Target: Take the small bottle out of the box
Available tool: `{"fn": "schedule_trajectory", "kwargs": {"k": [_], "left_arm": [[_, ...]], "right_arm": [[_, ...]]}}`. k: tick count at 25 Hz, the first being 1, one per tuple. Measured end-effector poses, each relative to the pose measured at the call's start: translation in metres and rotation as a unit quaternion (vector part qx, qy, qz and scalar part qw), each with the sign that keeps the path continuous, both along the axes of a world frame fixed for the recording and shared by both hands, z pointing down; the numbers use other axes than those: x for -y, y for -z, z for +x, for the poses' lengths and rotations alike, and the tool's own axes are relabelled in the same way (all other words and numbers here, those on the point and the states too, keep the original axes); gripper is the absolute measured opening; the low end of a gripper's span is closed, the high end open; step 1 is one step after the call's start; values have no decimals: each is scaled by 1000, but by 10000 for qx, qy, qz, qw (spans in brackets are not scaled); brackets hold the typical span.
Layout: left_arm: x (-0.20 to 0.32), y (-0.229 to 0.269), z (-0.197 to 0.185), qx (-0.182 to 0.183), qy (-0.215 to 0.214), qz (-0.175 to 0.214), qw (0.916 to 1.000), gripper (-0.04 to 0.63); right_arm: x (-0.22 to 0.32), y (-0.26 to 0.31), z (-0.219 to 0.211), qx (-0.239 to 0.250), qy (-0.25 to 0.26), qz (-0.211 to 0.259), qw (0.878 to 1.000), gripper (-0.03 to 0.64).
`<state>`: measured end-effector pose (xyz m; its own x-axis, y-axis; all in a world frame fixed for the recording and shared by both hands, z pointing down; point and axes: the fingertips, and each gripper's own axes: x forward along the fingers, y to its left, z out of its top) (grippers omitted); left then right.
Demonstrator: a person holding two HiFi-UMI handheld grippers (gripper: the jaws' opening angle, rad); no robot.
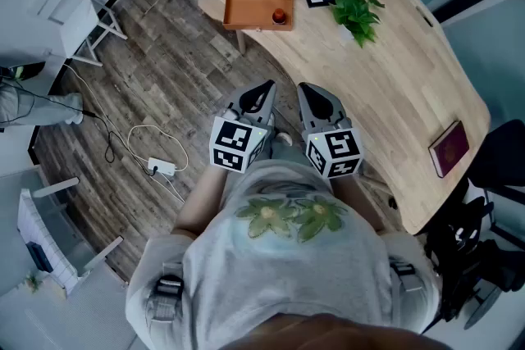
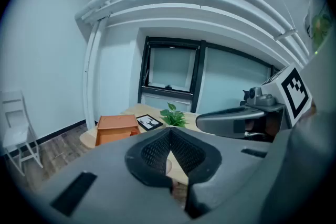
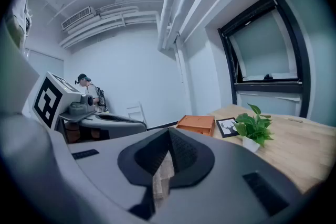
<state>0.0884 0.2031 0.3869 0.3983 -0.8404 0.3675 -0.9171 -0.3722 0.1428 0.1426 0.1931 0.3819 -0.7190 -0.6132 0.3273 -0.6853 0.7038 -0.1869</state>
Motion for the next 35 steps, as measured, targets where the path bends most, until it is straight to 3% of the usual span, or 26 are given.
{"fn": "schedule_trajectory", "kwargs": {"k": [21,31,35], "left_arm": [[-19,-9,4,-13,177,15,9998,8],[9,-16,-25,-55,30,-58,10000,8],[24,-25,-40,85,-174,-163,9997,8]], "right_arm": [[-13,-9,9,6,-2,71,10000,8],[9,-3,-20,137,-52,223,9996,9],[23,-1,-41,284,22,189,9994,9]]}}
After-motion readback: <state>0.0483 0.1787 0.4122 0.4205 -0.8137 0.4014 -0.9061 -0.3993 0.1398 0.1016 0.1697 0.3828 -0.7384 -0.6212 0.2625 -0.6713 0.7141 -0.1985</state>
